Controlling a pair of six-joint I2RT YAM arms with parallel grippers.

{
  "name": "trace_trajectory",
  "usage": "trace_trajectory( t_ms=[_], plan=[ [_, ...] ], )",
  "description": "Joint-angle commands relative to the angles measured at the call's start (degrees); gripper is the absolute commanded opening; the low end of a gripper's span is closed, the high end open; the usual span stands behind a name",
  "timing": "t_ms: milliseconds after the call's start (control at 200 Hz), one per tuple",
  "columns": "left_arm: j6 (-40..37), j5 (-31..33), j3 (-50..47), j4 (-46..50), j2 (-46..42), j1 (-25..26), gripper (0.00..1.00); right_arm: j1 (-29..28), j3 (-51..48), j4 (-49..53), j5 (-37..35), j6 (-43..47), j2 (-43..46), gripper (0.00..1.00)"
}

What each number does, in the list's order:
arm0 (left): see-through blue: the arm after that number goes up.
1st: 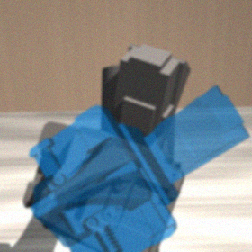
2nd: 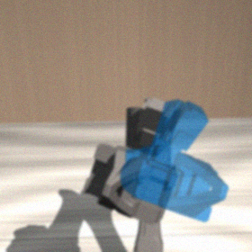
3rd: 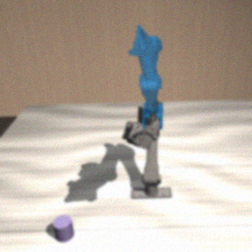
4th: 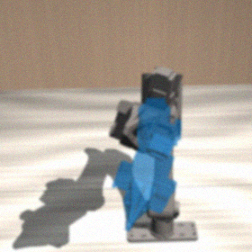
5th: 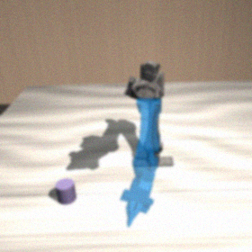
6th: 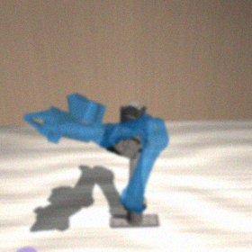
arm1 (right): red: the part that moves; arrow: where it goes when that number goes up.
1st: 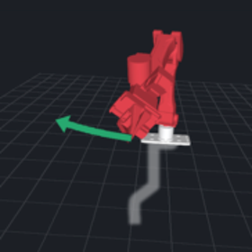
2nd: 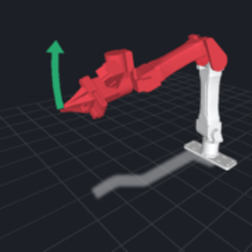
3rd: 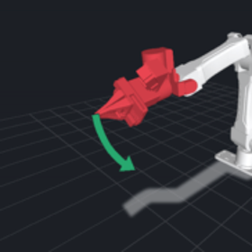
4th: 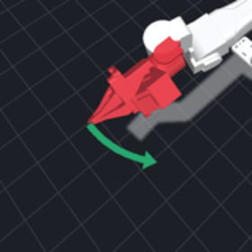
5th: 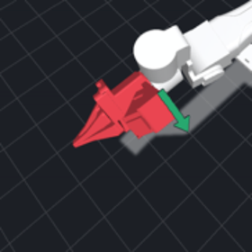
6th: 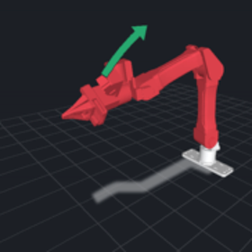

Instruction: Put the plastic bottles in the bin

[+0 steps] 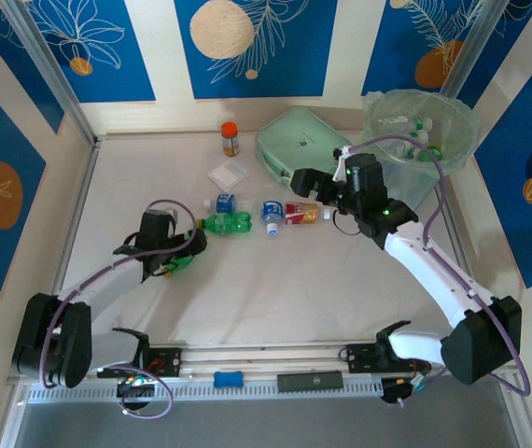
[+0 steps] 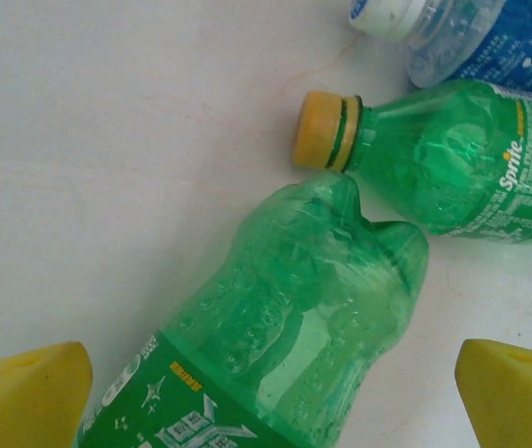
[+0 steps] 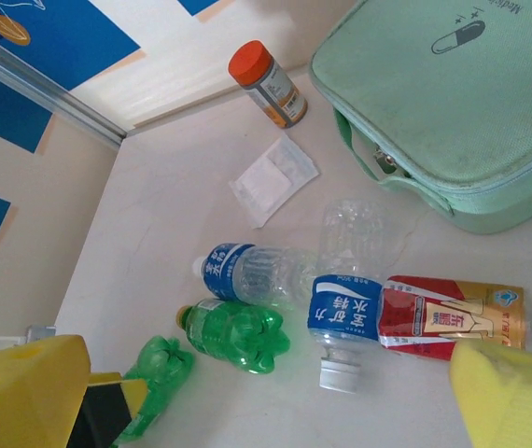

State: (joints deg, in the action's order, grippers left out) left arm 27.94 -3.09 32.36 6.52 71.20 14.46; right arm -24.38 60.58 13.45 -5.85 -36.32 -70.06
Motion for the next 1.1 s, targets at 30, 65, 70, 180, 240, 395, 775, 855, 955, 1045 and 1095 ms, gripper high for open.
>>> trace_trajectory(
  t_ms=[30, 65, 70, 180, 240, 395, 775, 855, 955, 1045, 1095],
  plan=[
    [-0.7, -4.9, 0.8, 0.9, 0.7, -0.4, 0.99, -1.0, 0.9, -2.3, -1.1, -1.0, -1.1, 0.99],
    [-0.6, -5.4, 0.5, 0.9, 0.7, -0.3, 0.99, -1.0, 0.9, -2.6, -0.9, -1.1, -1.4, 0.99],
    [-0.6, -5.4, 0.5, 1.0, 0.7, -0.3, 0.99, -1.1, 0.9, -2.6, -0.9, -1.1, -1.4, 0.99],
    [-1.1, -5.6, 0.0, 1.7, 0.4, 0.3, 0.99, -1.4, 1.3, -3.0, -0.3, -1.6, -2.8, 0.99],
    [-1.7, -4.7, 0.1, 2.7, 0.5, 0.6, 0.99, -1.5, 1.6, -3.1, 0.0, -1.7, -3.4, 0.99],
    [-3.5, -2.7, 0.8, 5.2, 1.2, 1.5, 0.96, -1.7, 2.2, -3.1, 0.5, -1.9, -4.4, 0.99],
    [-4.8, 0.9, 2.2, 7.8, 4.6, 5.9, 0.91, -1.9, 1.5, -2.8, 0.0, -2.4, -3.8, 0.99],
    [-5.1, 1.6, 2.4, 8.1, 4.7, 6.4, 0.88, -1.8, 1.4, -2.9, 0.0, -2.4, -3.6, 0.99],
    [-5.4, 1.9, 2.4, 8.1, 4.8, 6.7, 0.78, -1.8, 1.1, -2.9, -0.1, -2.4, -3.3, 0.99],
    [-5.5, 1.5, 2.6, 8.2, 4.8, 6.9, 0.66, -1.8, 0.7, -2.9, -0.4, -2.5, -3.0, 0.99],
    [-5.5, 1.4, 2.5, 8.1, 4.6, 7.1, 0.61, -1.7, 0.5, -3.0, -0.5, -2.6, -2.7, 0.99]
  ],
)
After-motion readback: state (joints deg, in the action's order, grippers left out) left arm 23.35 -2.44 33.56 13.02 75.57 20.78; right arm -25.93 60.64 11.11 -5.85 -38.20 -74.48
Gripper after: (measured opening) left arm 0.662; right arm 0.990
